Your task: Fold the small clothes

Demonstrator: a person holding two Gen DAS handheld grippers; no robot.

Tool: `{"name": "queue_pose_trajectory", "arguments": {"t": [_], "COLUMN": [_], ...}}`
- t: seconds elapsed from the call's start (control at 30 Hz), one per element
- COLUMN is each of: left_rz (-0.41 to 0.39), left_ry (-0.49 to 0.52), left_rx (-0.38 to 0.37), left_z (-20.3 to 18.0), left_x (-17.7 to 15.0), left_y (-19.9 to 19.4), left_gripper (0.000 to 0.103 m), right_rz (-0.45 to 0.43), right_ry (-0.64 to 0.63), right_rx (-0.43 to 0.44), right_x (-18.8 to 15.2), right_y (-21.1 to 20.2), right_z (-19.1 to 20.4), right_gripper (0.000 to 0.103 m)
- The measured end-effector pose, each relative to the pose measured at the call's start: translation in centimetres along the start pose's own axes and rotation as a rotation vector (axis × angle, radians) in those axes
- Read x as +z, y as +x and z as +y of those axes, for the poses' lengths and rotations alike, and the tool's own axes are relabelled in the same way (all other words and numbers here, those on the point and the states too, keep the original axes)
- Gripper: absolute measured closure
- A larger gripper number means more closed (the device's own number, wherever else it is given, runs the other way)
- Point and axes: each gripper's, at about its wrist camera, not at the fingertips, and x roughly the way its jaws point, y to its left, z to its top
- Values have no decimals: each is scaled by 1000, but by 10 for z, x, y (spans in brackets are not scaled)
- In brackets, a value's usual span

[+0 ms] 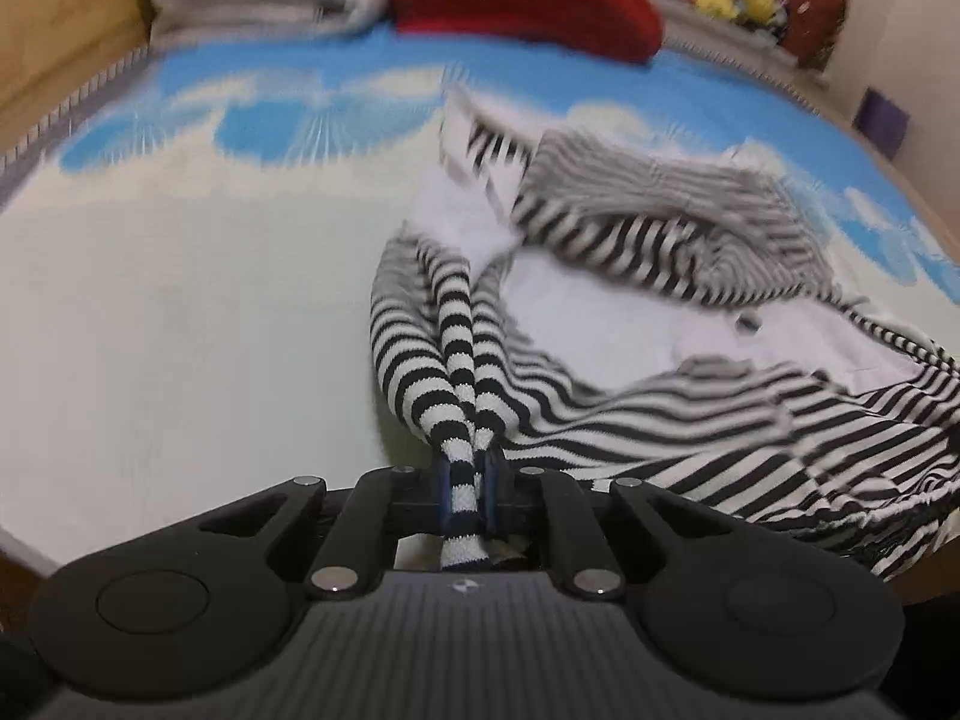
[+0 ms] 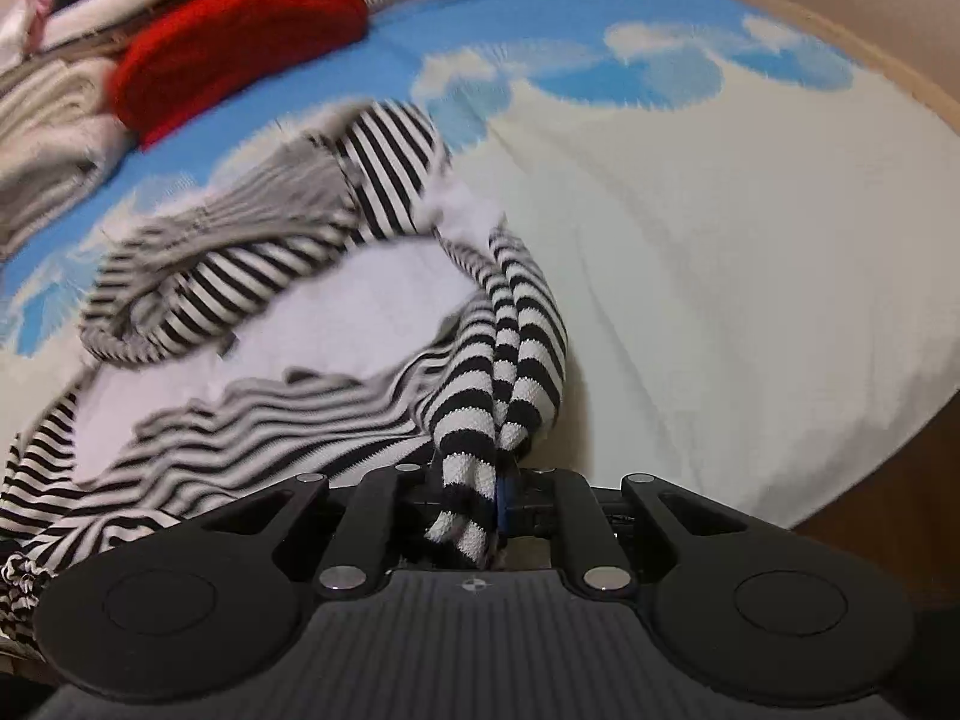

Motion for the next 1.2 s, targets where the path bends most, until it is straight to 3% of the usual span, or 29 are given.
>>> {"name": "queue_pose_trajectory", "arguments": {"t": [0.2,0.37,0.47,0.57,0.73,0.87,1.0,1.1,1.13,1.2], "left_rz": [-121,-189,-195,-163,-94,59,202,221,219,308], "left_ry": [-36,-73,-122,-139,-142,-223,-204,-131,-140,-205], "left_rx": [-46,-71,-85,-97,-137,-242,-306,-346,-359,-313], "left_z": [10,14,16,19,28,49,55,59,63,69], "left_x": [16,4,-11,-9,30,82,122,125,118,116], "left_y": [-57,-120,-139,-134,-87,-9,62,91,98,111], "left_gripper": [94,94,94,94,94,93,90,85,79,73], "right_rz": [-143,-225,-251,-255,-212,-145,-52,15,32,106], "right_ry": [-92,-90,-66,-60,-36,-30,-84,-86,-81,-50], "right_rx": [86,184,227,238,212,225,208,182,166,122], "right_x": [14,20,17,16,40,84,121,131,128,125], "right_y": [-50,-112,-151,-166,-129,-70,5,53,67,87], "right_z": [10,5,-3,-6,-6,-4,5,5,4,3], "right_gripper": [92,93,93,93,92,92,91,90,90,87]}}
